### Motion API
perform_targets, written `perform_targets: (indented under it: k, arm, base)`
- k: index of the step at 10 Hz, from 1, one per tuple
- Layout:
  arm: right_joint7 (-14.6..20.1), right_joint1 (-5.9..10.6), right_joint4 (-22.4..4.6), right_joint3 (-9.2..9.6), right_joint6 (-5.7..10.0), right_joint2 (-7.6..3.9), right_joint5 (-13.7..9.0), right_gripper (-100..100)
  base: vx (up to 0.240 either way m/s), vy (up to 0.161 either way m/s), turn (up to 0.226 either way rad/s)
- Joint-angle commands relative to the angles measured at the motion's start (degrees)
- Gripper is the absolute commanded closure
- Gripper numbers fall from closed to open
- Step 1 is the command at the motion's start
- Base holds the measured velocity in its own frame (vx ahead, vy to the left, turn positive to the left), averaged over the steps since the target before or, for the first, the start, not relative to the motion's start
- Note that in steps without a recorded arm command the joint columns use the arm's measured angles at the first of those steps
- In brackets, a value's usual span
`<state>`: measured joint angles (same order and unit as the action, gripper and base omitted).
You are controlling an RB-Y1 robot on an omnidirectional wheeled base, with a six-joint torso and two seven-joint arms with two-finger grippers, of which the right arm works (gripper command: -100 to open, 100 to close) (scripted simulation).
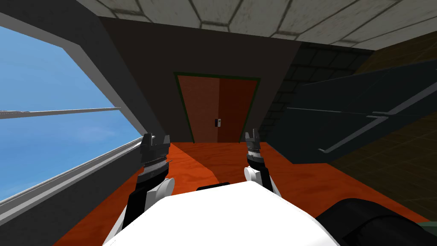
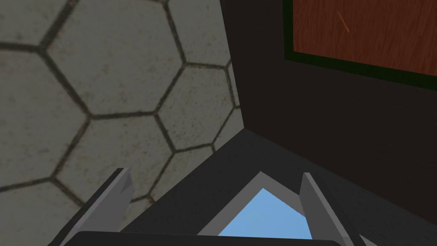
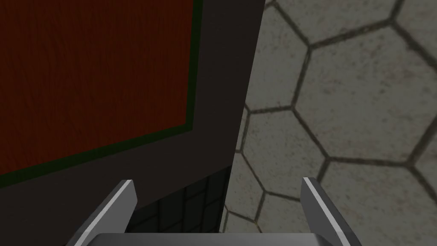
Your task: Pull the door open
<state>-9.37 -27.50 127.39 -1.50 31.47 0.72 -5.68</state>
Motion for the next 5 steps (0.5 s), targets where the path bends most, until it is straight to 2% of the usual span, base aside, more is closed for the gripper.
perform_targets:
  k: [1,5]
  arm:
    - [0.7,0.22,-0.9,-0.16,-0.3,-0.48,0.4,-100]
    - [2.4,0.74,-3.2,-0.55,-1.03,-1.47,1.3,-100]
  base:
    - [0.122,0.015,-0.002]
    - [0.181,0.024,0.012]
